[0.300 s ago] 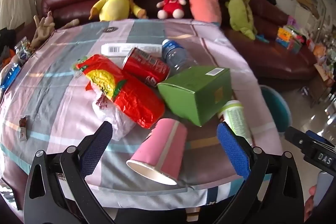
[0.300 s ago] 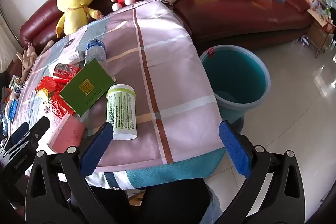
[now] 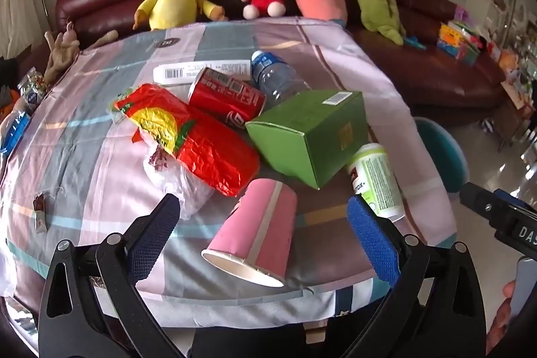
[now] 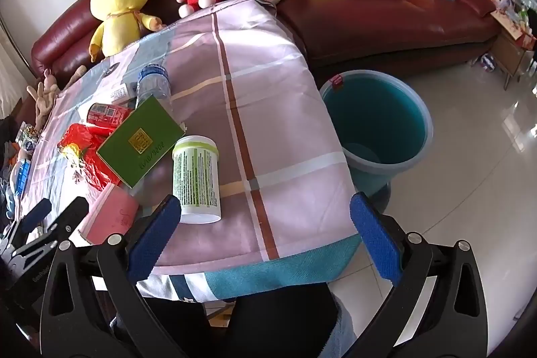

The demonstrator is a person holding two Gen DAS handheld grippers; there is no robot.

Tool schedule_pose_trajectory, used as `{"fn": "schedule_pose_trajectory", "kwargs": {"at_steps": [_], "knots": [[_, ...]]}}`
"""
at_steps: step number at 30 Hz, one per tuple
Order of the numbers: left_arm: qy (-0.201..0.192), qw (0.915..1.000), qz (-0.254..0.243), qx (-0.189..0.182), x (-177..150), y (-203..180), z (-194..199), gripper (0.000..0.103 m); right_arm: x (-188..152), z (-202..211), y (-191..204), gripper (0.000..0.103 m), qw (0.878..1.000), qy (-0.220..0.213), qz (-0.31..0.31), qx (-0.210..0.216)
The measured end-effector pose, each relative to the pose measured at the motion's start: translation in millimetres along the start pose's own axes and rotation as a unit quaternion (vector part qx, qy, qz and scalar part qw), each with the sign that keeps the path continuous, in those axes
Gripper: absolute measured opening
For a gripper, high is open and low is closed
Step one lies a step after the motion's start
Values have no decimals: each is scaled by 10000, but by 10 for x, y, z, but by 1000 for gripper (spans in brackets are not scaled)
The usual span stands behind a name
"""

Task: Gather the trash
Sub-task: 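Reach left tool to the pink paper cup while right tool reaches the green box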

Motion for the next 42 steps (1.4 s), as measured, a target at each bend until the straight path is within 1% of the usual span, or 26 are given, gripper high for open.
{"fn": "schedule_pose_trajectory", "kwargs": {"at_steps": [4, 7, 15, 18, 22, 27, 37, 39, 42], "knots": [[120, 9999, 60, -21, -10, 53, -48, 99, -60, 18, 104, 97, 10000, -13, 28, -36], [153, 9998, 139, -16, -6, 93, -58, 99, -32, 65, 142, 97, 10000, -13, 17, -64], [190, 9996, 189, 58, 7, 122, -42, 99, -30, 78, 159, 97, 10000, -26, 27, -58], [258, 9995, 183, 39, 11, 135, -67, 99, -15, 92, 163, 97, 10000, -24, 20, -73], [232, 9996, 176, 9, 28, 153, -64, 99, 19, 106, 170, 97, 10000, 10, 2, -62], [215, 9997, 76, -37, 47, 151, -61, 99, 102, 130, 148, 97, 9999, 45, -144, 37], [435, 9987, -215, -177, -72, 161, -110, 99, 128, 131, 235, 97, 9994, 173, -140, 250], [519, 9980, -305, -183, -130, 185, -130, 99, 103, 130, 254, 97, 9994, 172, -121, 272], [749, 9960, -436, -192, -253, 200, -206, 99, 72, 104, 267, 97, 9992, 206, -121, 317]]}}
Point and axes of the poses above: each gripper's, at about its wrist camera, not at the fingertips, and z roughly against the way its jaws point, y to its left, x to its top, the point moved 5 cm from there along -z, roughly the way its jaws point, and after that the axes turned 4 degrees about y, right-handed, at the moved point
